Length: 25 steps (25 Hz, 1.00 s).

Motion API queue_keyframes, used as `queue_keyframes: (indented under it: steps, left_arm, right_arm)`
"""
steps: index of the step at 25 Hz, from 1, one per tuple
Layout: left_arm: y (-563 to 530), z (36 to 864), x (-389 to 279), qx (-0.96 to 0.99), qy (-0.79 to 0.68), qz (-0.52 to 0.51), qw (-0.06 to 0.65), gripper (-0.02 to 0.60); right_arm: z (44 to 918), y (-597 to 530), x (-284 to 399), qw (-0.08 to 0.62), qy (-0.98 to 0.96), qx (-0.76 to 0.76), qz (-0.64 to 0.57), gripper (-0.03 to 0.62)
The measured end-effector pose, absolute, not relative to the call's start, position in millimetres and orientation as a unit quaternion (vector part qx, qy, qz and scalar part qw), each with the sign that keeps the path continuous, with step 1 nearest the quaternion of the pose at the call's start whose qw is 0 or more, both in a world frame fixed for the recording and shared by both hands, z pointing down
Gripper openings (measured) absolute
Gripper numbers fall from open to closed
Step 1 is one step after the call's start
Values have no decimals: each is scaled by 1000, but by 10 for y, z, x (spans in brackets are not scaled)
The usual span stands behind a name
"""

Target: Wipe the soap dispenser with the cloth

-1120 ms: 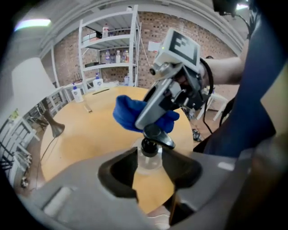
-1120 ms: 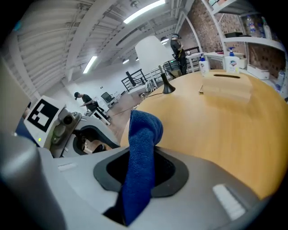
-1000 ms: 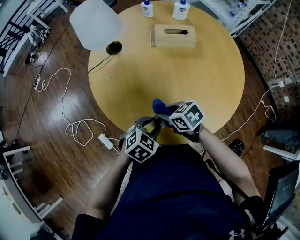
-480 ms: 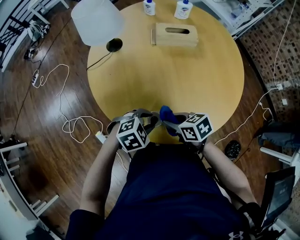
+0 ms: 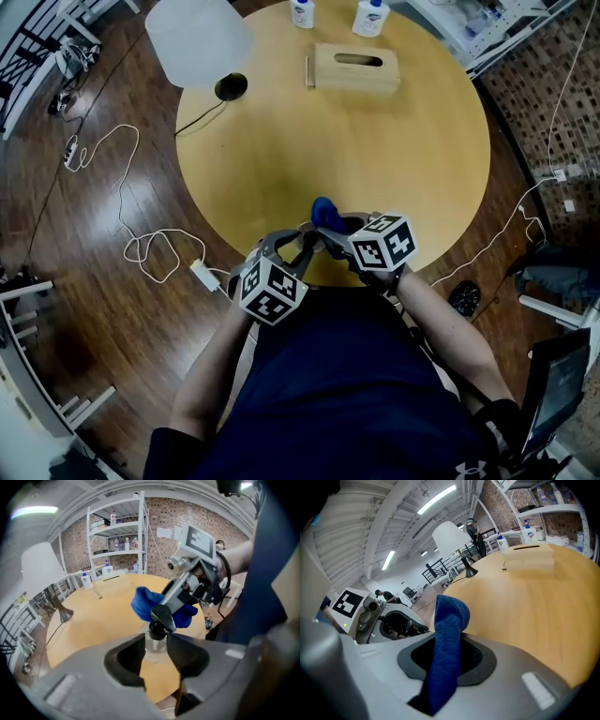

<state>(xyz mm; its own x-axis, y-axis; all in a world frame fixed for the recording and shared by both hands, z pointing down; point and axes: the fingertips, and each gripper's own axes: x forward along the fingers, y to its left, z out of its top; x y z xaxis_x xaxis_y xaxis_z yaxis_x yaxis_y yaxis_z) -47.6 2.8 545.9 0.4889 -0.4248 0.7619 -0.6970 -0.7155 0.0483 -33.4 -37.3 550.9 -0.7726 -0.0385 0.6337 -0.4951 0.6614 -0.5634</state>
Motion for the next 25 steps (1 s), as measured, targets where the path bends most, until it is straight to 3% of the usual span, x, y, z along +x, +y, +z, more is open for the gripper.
queue_keyframes:
  steps: [4,8,11,14,16,20,23,25]
  left_arm:
    - [38,5462,-486,841,-342,385,167,144]
    - [94,5372,-490,837,-339,403,147,149]
    - [118,5299,-489,834,-331,423,127,152]
    - [87,5275,-510,831,-333,423,136,155]
    - [63,5269,-550,828,-339,422,145,155]
    - [81,5209,-608,824,-352,412,165,166]
    - [113,5165,-594,827,-356,390,192,181]
    - [101,5138,-521,832,-356,366,217,206]
  right_arm:
    - [5518,-307,-219,273,-857,156,409,98]
    - [5559,-448,-102,264,-859,196,393,147]
    - [5929,-610,244,369,-835,253,319,107]
    - [6364,-698,580,515,-793,250,209,107]
    - [6516,-708,644,561,-779,229,161,116]
    - [6526,-734,735,559,-774,267,130,236]
    - [6527,-700,735,543,-779,287,125,232]
    - [6571,-710,701,521,-789,291,148,173]
